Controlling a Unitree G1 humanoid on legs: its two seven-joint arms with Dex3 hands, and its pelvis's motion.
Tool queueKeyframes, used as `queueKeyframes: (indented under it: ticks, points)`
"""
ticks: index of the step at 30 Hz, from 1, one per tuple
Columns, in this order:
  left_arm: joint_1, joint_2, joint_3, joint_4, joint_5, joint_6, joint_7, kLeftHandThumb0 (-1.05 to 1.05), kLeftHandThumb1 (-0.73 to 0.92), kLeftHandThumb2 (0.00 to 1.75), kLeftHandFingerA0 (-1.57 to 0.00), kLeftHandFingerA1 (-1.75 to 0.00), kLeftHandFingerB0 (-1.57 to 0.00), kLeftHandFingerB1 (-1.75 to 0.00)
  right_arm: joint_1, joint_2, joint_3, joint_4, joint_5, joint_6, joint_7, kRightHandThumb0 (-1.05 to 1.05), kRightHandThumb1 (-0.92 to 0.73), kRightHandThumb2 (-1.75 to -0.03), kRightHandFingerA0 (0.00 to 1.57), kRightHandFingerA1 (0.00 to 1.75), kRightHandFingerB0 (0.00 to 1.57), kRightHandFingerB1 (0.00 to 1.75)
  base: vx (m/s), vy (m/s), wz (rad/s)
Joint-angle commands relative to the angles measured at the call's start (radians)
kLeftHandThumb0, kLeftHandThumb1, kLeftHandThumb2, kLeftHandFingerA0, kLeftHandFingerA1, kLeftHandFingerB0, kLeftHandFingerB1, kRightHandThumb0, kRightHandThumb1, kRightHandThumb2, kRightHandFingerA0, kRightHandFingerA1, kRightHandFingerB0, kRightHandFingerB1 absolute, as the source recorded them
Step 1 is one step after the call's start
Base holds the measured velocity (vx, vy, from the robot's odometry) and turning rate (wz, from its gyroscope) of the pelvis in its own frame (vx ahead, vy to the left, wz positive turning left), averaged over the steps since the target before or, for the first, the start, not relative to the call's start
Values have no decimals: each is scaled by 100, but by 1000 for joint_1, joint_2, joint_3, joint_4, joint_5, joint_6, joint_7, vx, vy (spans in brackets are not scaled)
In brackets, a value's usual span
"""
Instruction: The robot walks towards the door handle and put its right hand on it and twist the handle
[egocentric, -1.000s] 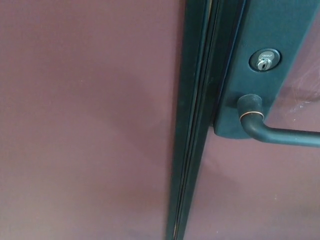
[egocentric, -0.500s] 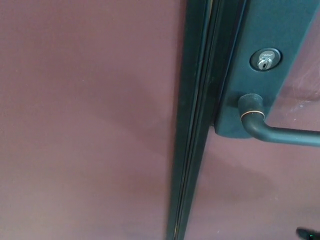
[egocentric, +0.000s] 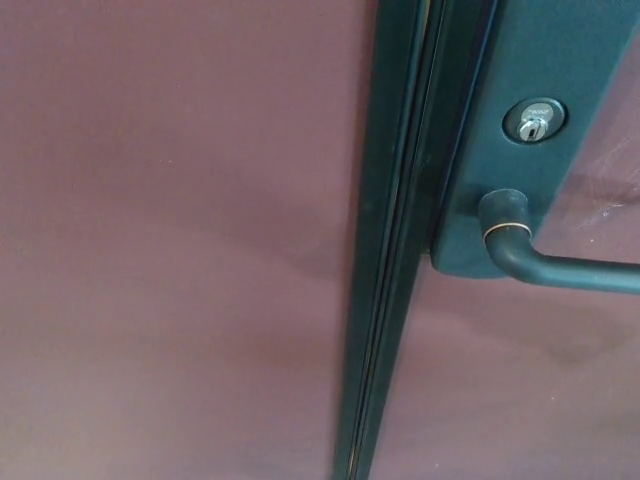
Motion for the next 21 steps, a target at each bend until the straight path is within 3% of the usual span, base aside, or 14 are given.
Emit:
queueKeyframes:
  ticks: [1,5,6,7,9,10,12,14,21]
  points:
    - [11,31,37,13,-22,-7,3,-19,56,57,-41,-39,-33,-34,243,-46,-116,-370,209,-76,197,-32,-47,-69,71,64,55,54,0,0,0]
    - [12,30,46,12,-22,-8,-1,-20,56,58,-41,-39,-33,-35,278,-36,-159,-448,238,-68,204,-31,-47,-70,71,65,56,56,0,0,0]
    - [10,31,45,7,-19,-6,-2,-20,56,58,-42,-39,-33,-35,299,-29,-189,-505,283,-73,211,-22,-56,-56,72,60,63,51,0,0,0]
    - [8,32,45,0,-16,-4,-4,-20,56,58,-42,-39,-33,-35,329,-20,-233,-586,350,-82,220,-22,-56,-56,72,60,63,51,0,0,0]
    - [8,32,46,0,-15,-4,-5,-20,56,58,-42,-39,-33,-35,331,-16,-237,-597,352,-72,225,-22,-56,-56,72,60,63,51,0,0,0]
    - [9,31,47,-4,-16,-2,-7,-20,56,58,-42,-39,-33,-35,339,-32,-275,-648,403,-72,244,-35,-54,-57,77,64,73,50,0,0,0]
    - [11,29,50,-10,-17,2,-10,-20,56,58,-42,-39,-33,-35,350,-54,-334,-725,482,-71,276,-35,-54,-57,77,64,73,50,0,0,0]
    - [16,29,54,-8,-18,1,-8,-20,57,58,-42,-39,-33,-35,325,-106,-377,-764,529,-70,313,-51,-53,-56,83,62,76,53,0,0,0]
    - [23,30,50,-2,-6,-9,-4,-20,56,58,-42,-39,-34,-35,359,-172,-461,-881,591,-50,391,-65,-54,-57,75,62,70,53,0,0,0]
